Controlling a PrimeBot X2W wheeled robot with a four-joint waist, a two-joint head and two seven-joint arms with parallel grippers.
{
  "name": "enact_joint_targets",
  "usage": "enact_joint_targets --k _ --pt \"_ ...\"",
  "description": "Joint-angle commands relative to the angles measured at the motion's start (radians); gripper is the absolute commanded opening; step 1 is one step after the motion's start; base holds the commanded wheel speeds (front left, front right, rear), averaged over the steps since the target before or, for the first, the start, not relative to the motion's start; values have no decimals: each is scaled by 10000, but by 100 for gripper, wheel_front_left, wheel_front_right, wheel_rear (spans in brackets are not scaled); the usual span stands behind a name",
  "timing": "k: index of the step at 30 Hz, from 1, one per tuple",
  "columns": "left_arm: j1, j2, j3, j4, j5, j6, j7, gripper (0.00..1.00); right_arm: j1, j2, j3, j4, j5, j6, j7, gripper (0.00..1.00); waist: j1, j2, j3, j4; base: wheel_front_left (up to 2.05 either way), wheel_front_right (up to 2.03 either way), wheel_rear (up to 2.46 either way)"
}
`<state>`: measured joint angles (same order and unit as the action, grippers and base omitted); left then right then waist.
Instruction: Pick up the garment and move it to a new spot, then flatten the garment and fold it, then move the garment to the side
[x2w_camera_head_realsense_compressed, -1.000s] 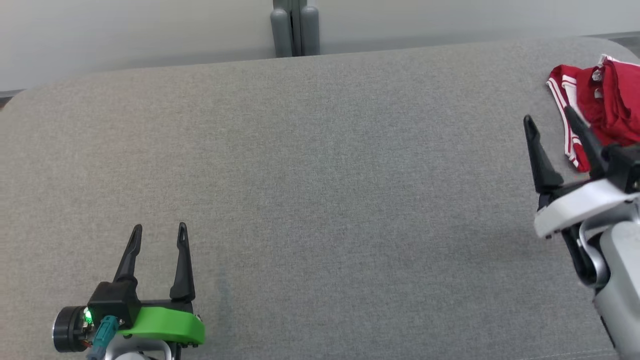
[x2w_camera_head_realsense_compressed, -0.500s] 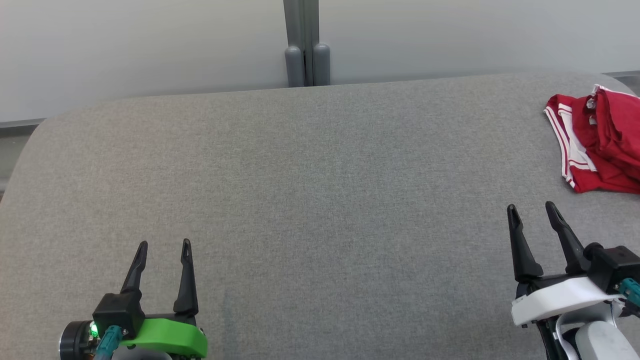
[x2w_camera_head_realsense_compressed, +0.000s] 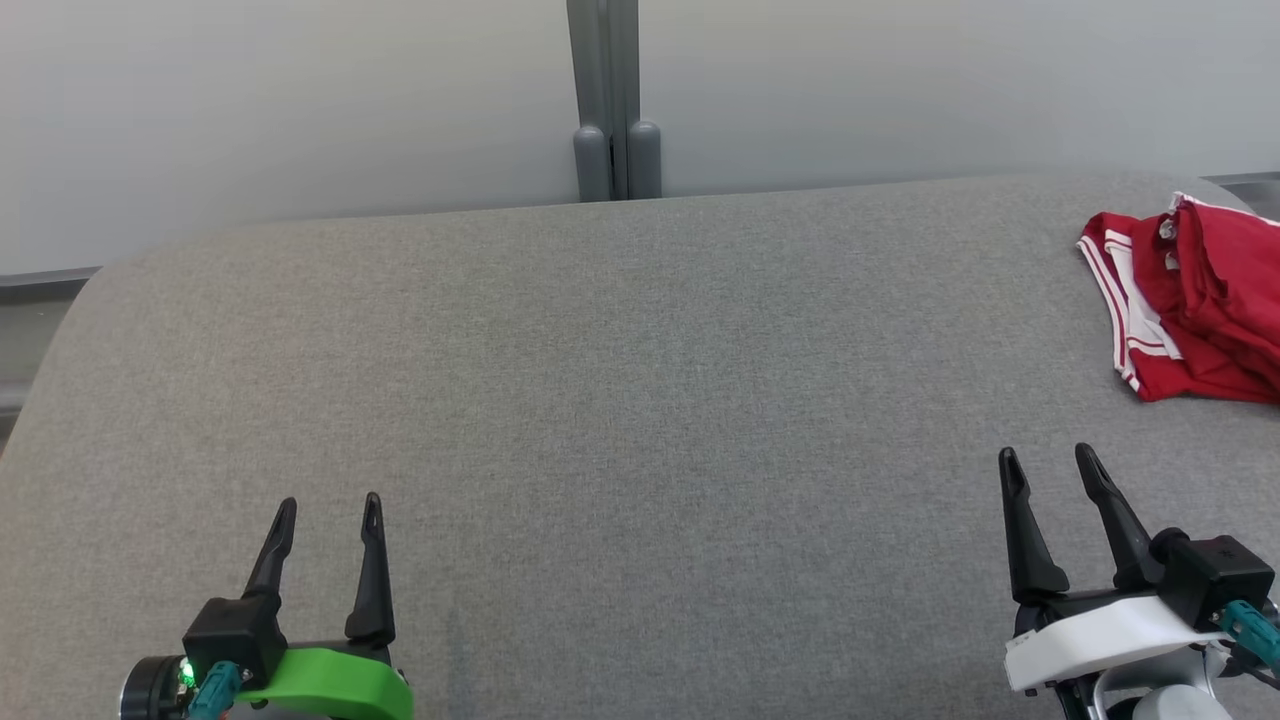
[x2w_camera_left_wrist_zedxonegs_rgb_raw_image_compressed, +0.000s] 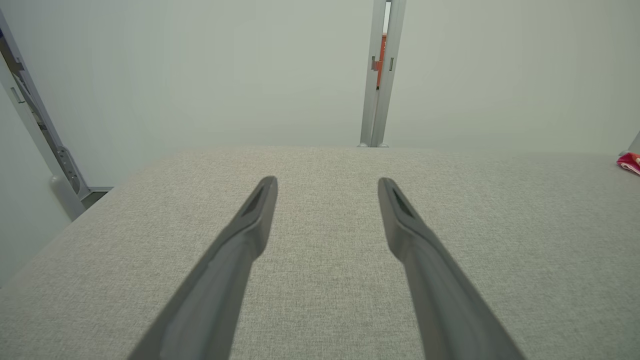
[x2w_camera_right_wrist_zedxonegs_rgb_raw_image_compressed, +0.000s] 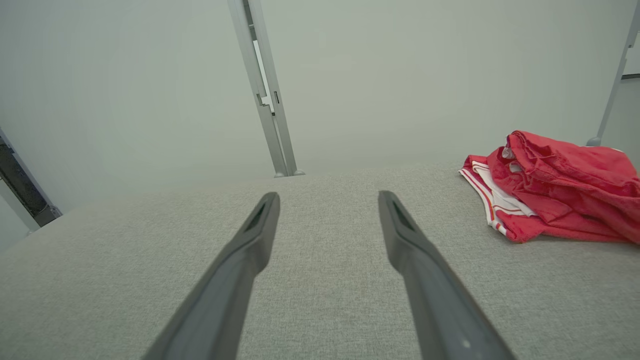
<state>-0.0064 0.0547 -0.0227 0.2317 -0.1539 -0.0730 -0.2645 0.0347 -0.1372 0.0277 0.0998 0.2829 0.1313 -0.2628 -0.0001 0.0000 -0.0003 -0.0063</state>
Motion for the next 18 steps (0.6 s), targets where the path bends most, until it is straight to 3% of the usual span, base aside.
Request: enact_joint_targets --k 1,10,11,15,18 --pt "117 1 69 35 -55 -47 10 100 42 15 8 -38 -66 -14 -22 100 1 0 -8 -9 0 0 0" --pt "137 -14 223 17 -185 -125 10 100 29 1 21 47 -30 -14 -22 100 1 0 -37 -55 0 0 0" --pt "2 -21 196 50 -205 -107 -2 0 6 10 14 55 2 2 2 0 1 0 -37 -55 0 0 0" --pt "36 -71 206 420 -295 -107 45 0 108 91 62 373 107 2 33 0 1 0 -38 -56 0 0 0" --pt "-83 -68 334 467 -1073 -133 311 0 32 116 8 415 868 1 216 0 1 0 -36 -51 0 0 0"
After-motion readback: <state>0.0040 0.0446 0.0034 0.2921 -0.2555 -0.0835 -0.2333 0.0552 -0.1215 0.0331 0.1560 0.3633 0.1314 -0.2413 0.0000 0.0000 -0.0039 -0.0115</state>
